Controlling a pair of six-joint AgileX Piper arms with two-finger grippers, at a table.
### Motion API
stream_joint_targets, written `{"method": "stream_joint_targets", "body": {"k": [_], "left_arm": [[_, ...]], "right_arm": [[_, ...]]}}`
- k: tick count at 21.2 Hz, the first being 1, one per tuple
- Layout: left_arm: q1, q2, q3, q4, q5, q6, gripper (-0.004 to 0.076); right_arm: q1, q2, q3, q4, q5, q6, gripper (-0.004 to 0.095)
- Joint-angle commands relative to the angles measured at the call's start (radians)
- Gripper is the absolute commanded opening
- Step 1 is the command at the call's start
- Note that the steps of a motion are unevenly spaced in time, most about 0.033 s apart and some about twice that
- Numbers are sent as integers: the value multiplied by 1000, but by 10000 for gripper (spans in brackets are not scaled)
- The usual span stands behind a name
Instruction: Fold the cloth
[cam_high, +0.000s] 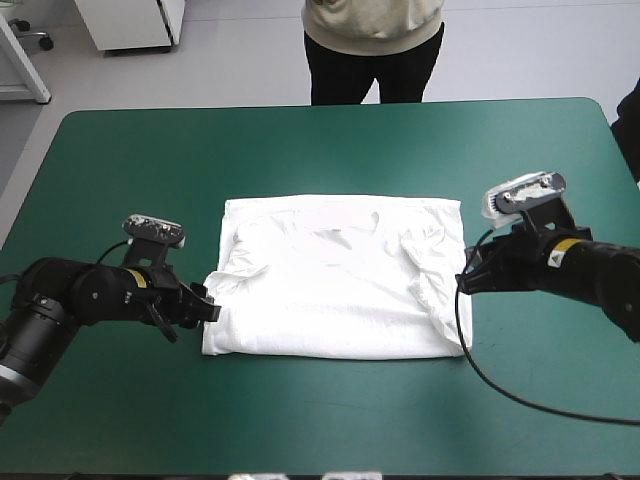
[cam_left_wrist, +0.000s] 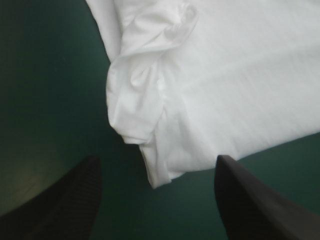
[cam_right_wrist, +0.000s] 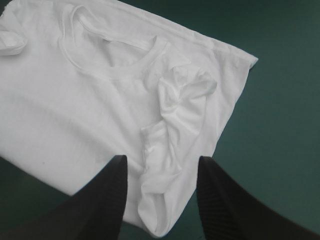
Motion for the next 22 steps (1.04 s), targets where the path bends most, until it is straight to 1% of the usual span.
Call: {"method": "stream_joint_targets", "body": {"k": [1,4,6,9,14,17,20,22], "left_arm": [[-7,-12,89,-13,-185,-62,475],[-7,19,120,-17,-210,-82,475],[-7,59,122,-17,-184,-82,475],[-7,113,135,-15,-154,-69,475],[-7,171,253,-30,-230,-69,475],[-7,192,259,-40,-277,-54,470],[-7,220,259,-91,-282,-10,398],[-7,236,259,-138,-272,44,290]], "right_arm": [[-3,-84,34,7,-33,23,414],[-3,-109,75,12,-26,38,414],[-3,-112,101,12,-8,42,414],[-3,-112,133,13,-9,42,414],[-3,-112,148,13,-10,42,414],[-3,-112,148,17,-12,47,414],[-3,-112,148,19,-5,54,414],[-3,-112,148,23,8,54,414]]}}
